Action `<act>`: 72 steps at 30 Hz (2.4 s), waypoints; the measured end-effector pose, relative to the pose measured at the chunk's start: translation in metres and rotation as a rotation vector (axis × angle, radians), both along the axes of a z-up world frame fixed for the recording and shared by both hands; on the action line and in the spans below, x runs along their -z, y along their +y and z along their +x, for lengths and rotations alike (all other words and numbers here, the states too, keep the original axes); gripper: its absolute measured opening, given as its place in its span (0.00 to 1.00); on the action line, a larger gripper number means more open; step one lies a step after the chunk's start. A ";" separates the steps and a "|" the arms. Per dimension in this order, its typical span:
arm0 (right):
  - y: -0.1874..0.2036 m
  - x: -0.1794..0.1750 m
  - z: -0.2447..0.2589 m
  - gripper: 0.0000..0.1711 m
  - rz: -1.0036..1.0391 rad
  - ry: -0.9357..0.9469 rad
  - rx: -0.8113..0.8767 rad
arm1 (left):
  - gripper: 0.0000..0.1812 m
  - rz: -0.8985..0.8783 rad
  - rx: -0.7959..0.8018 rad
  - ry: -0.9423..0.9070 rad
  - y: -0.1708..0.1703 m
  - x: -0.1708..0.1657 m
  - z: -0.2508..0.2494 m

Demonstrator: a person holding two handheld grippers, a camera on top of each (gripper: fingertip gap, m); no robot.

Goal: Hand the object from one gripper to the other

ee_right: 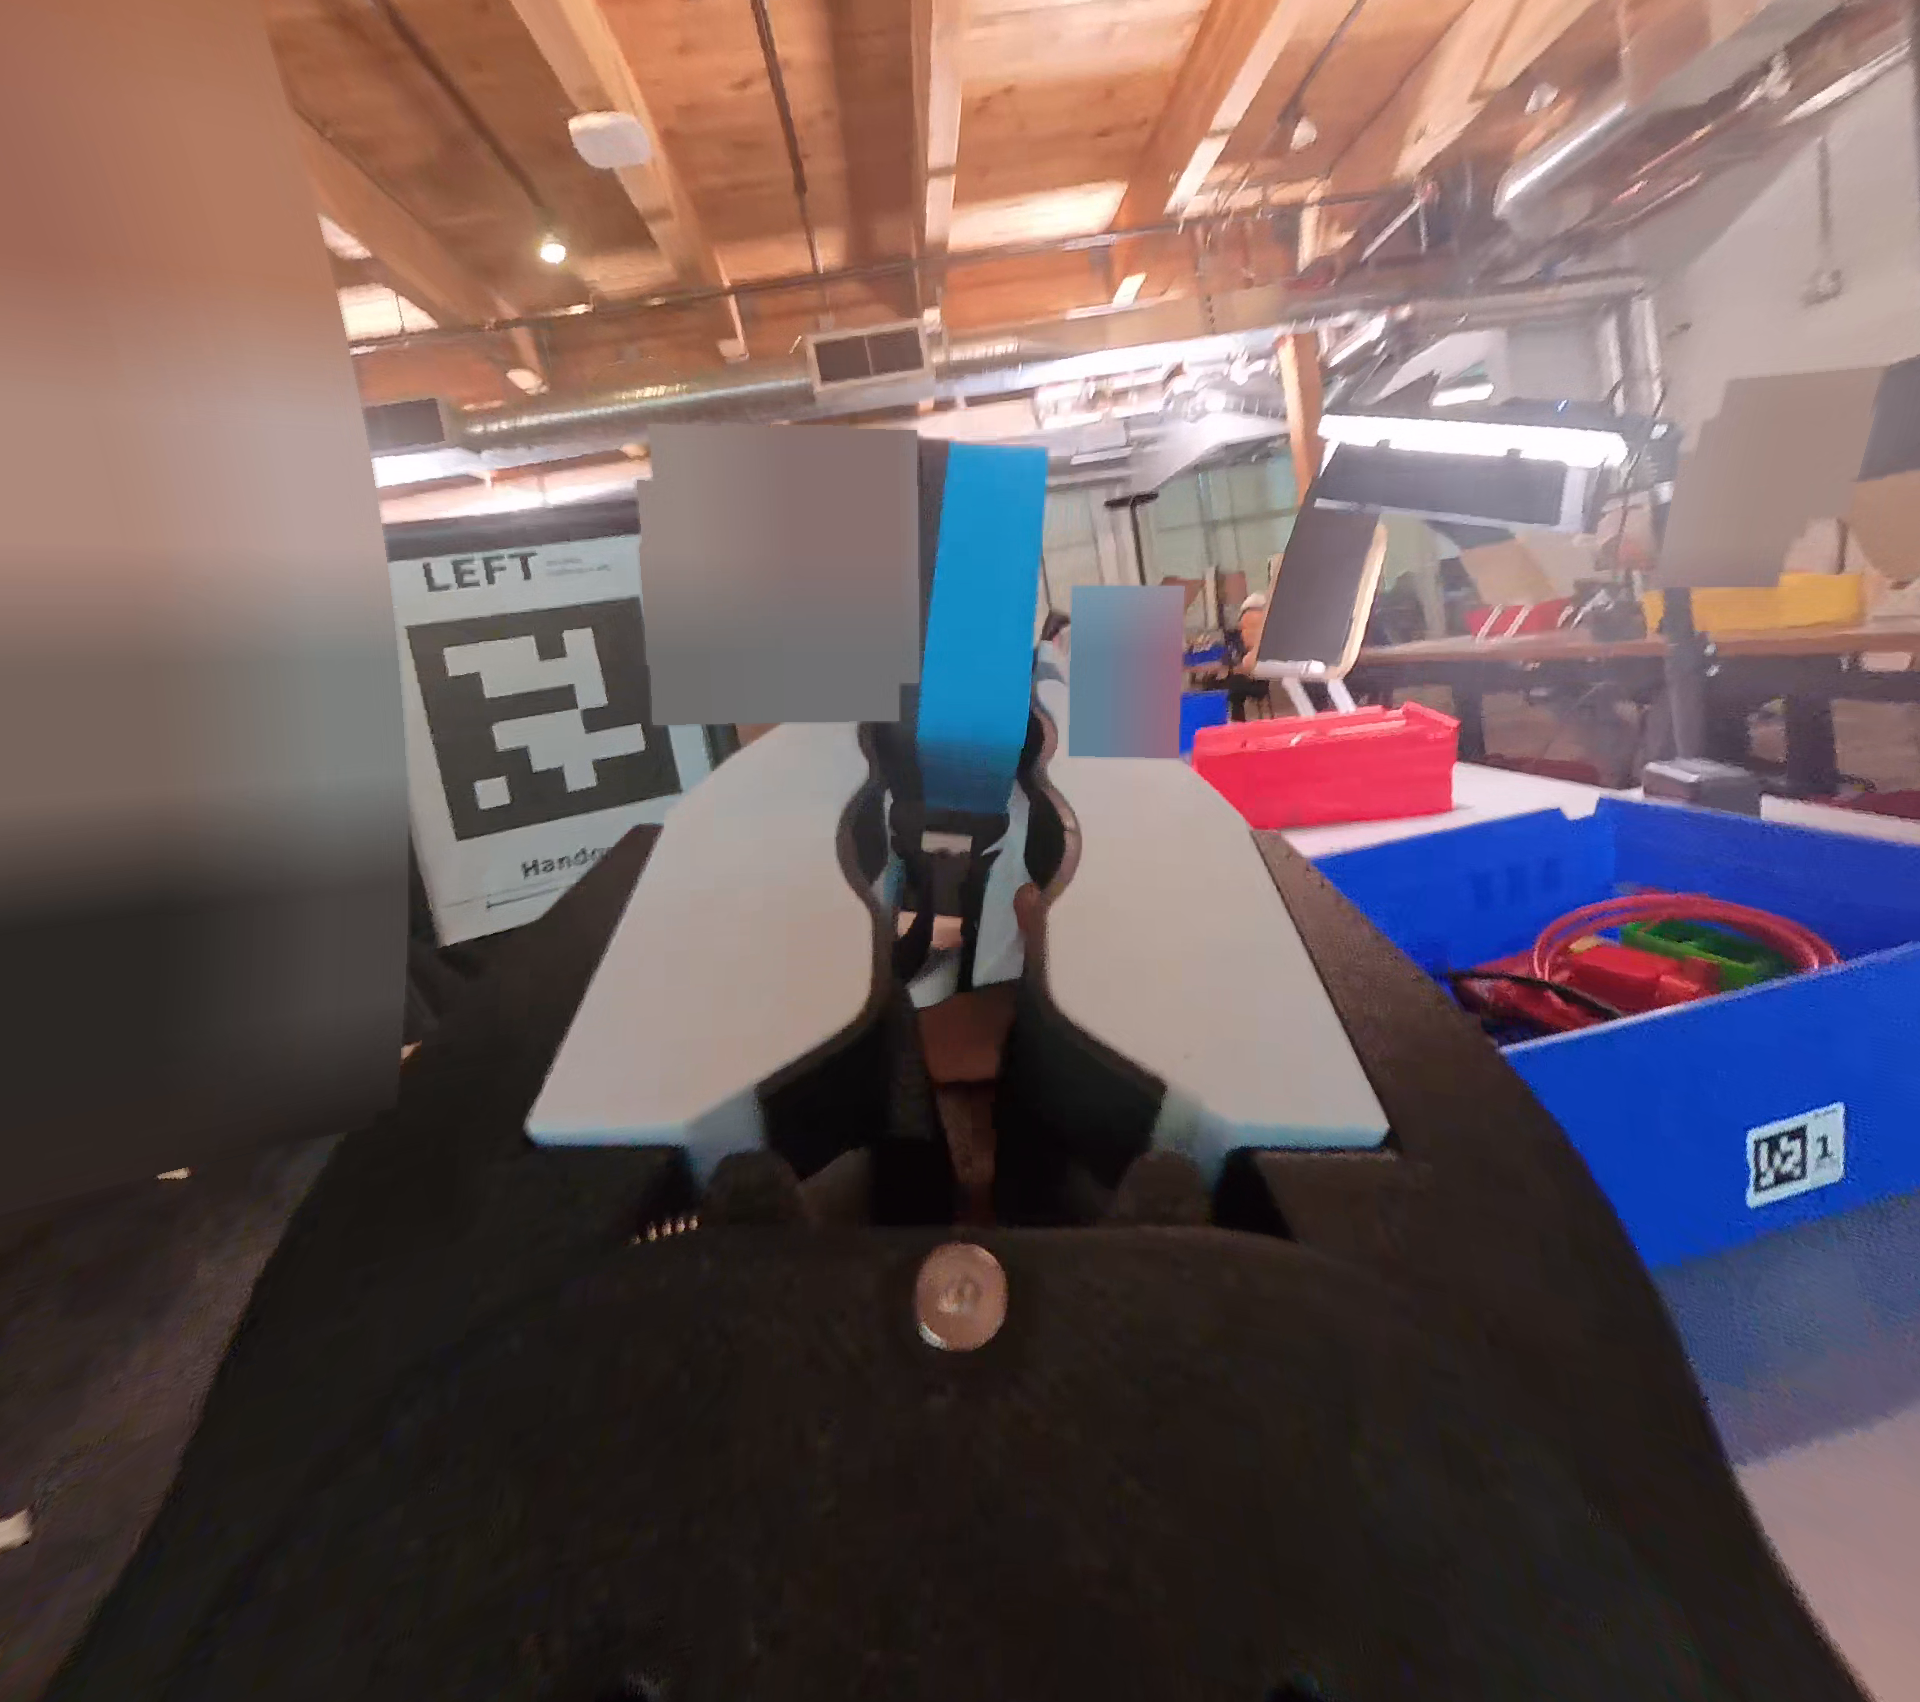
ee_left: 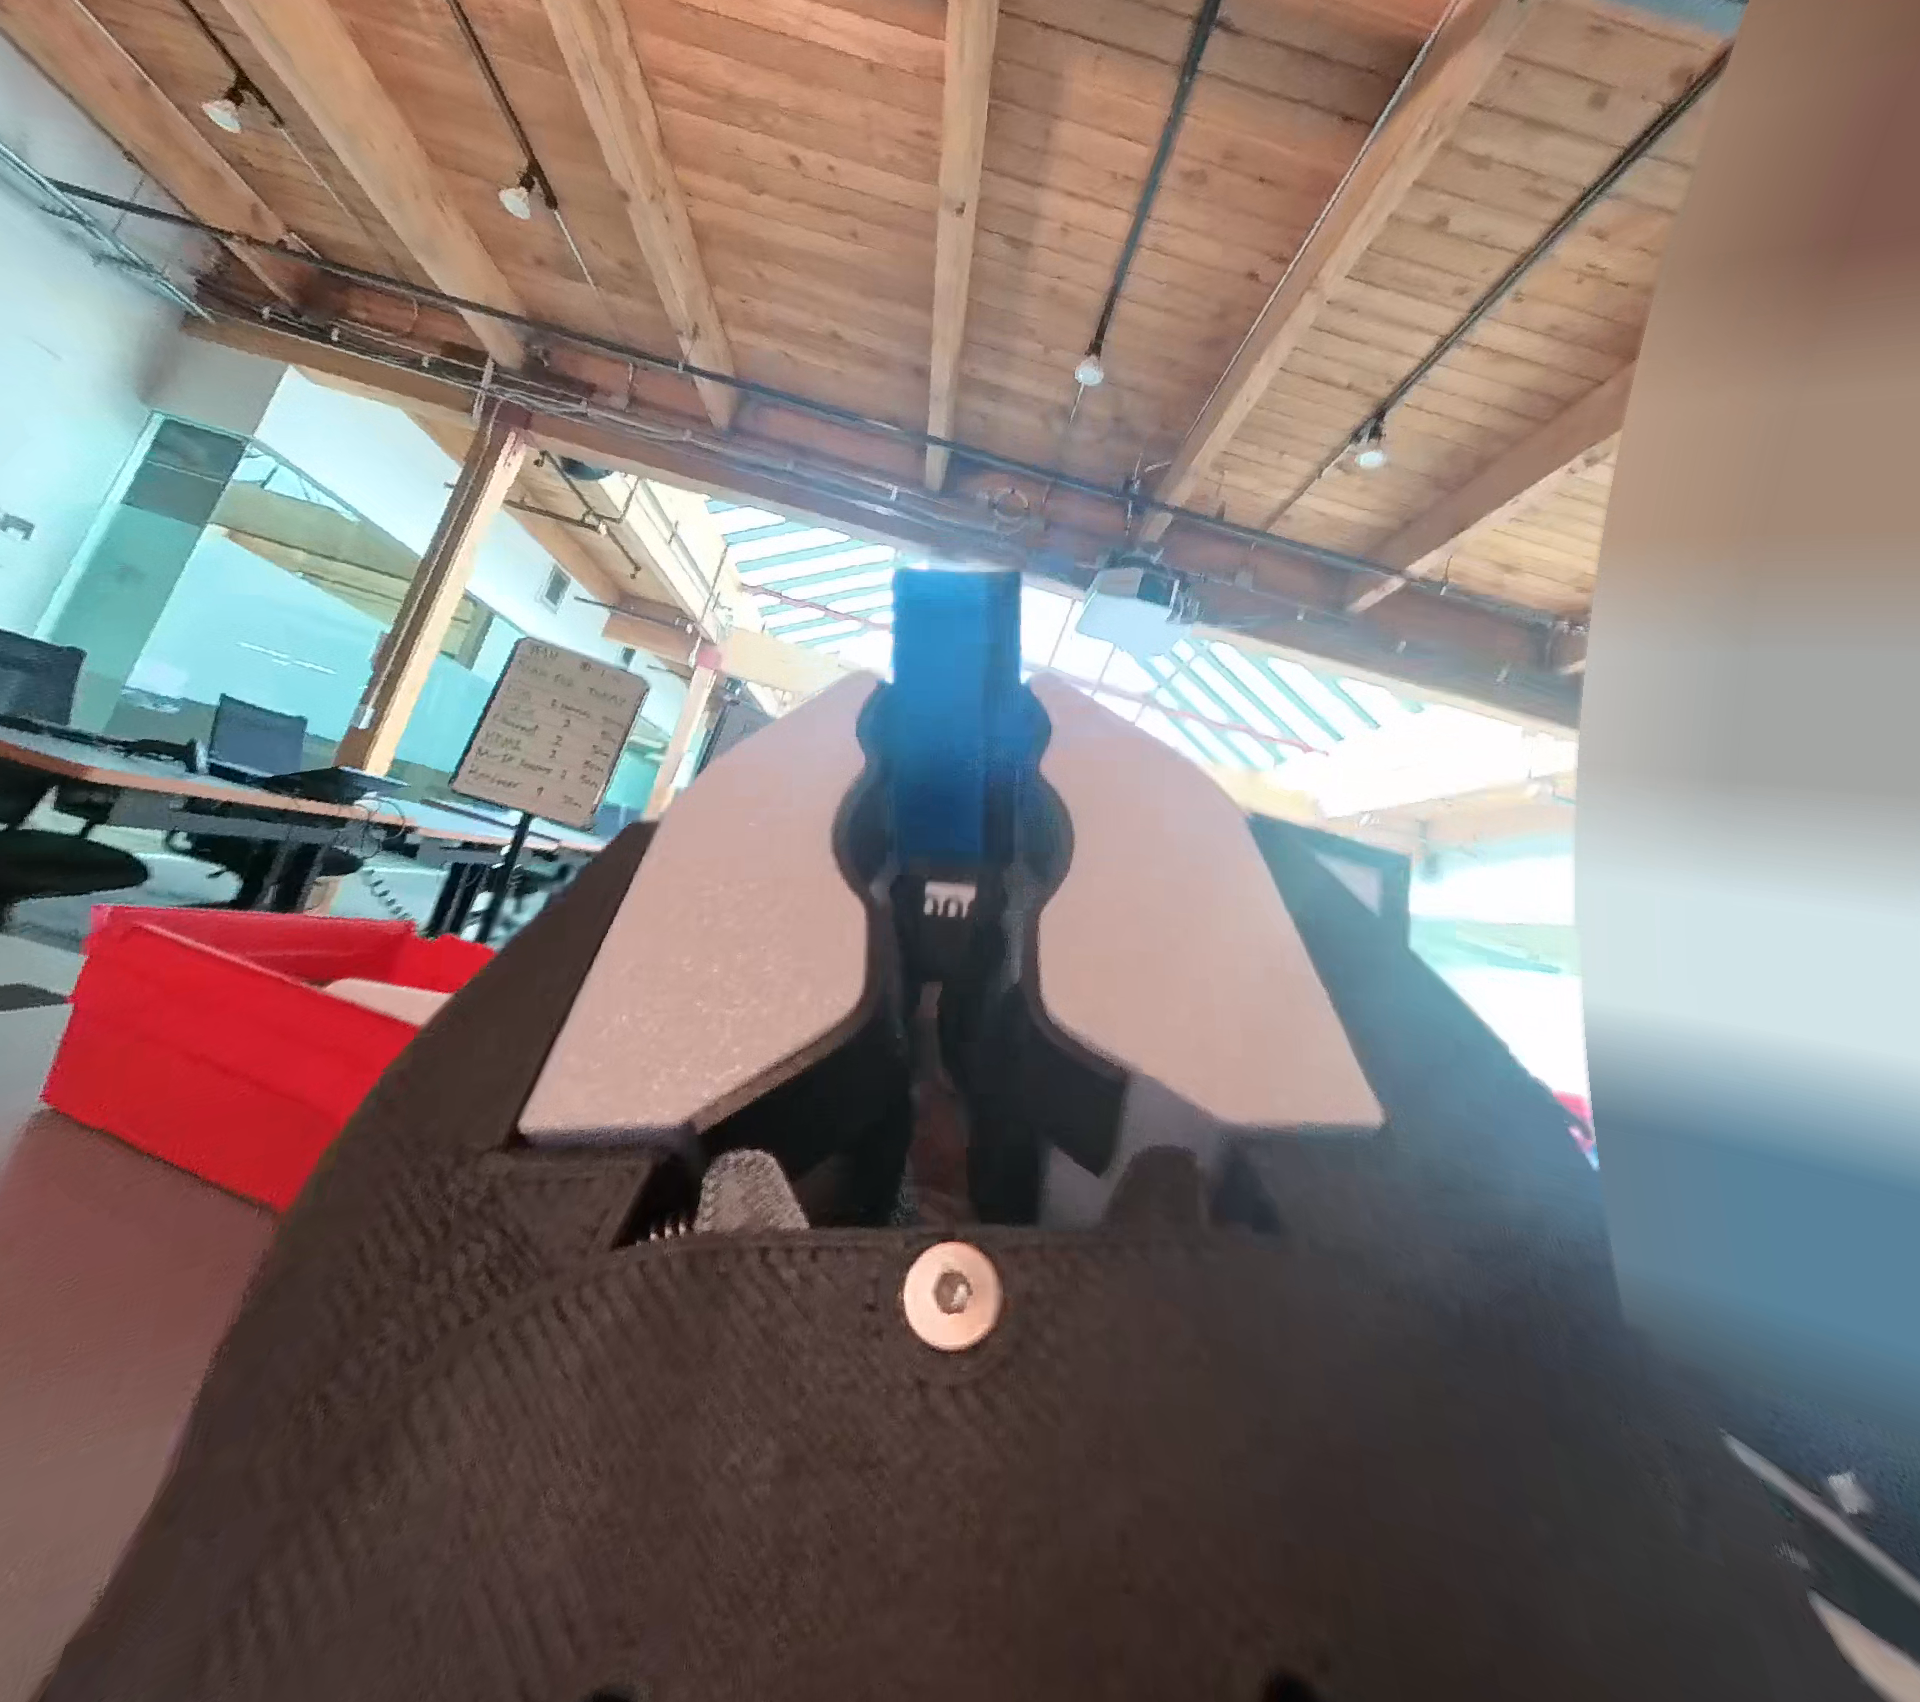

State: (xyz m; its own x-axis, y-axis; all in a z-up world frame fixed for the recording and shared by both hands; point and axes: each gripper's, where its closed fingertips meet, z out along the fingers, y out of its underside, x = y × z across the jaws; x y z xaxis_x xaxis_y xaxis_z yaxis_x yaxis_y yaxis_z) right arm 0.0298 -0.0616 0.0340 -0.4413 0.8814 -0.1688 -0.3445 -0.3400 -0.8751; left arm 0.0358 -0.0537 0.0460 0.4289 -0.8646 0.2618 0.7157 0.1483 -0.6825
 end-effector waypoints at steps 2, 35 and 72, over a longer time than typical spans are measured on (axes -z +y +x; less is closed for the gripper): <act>-0.001 0.003 0.003 0.13 0.046 -0.074 -0.024 | 0.18 -0.003 -0.017 0.085 0.001 0.001 0.002; -0.008 0.011 -0.001 0.23 0.154 -0.149 0.049 | 0.12 0.029 0.026 -0.015 -0.004 -0.003 -0.005; -0.008 0.007 0.002 0.18 0.117 -0.118 0.057 | 0.12 0.092 -0.032 -0.061 -0.012 -0.003 -0.005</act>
